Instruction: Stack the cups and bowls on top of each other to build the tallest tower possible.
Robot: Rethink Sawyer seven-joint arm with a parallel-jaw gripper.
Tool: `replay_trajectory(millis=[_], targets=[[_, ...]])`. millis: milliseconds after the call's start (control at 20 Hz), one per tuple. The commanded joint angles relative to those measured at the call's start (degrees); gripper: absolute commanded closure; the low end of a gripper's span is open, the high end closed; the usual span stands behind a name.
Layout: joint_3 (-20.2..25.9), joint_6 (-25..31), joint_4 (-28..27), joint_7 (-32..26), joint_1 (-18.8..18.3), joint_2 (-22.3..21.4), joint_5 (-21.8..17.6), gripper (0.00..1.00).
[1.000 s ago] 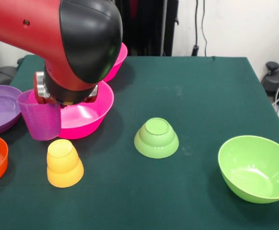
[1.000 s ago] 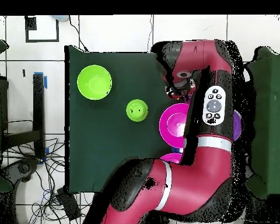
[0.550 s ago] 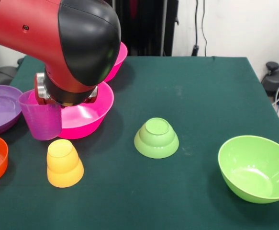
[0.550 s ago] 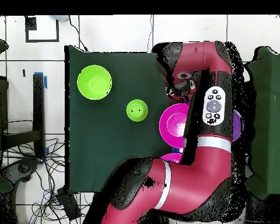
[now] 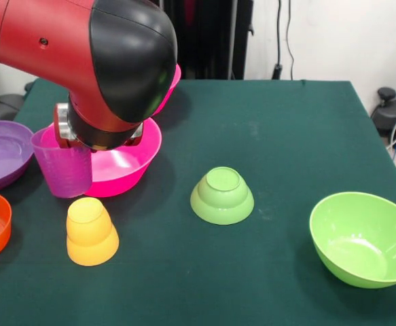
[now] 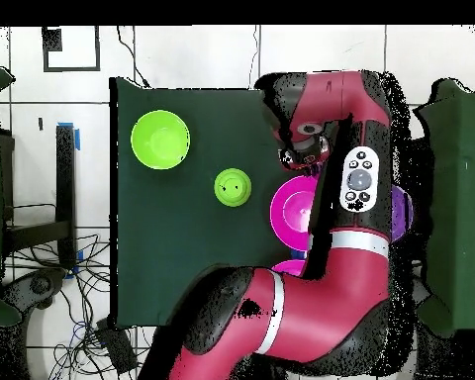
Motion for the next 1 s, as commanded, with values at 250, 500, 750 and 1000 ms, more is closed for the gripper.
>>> replay_trajectory(millis=[250,500,750,1000], targets=[[2.39,1.9,-3.34,3.66,2.34,2.31,1.71,1.0],[1.7,1.74,-4.27,3.53,2.69,2.79,1.9,1.0],[1.29,0.63,-3.19,4.53,2.7,2.81,3.0,1.0],[0.5,-0.53,-2.04,5.17,2.91,2.61,3.84,1.0]])
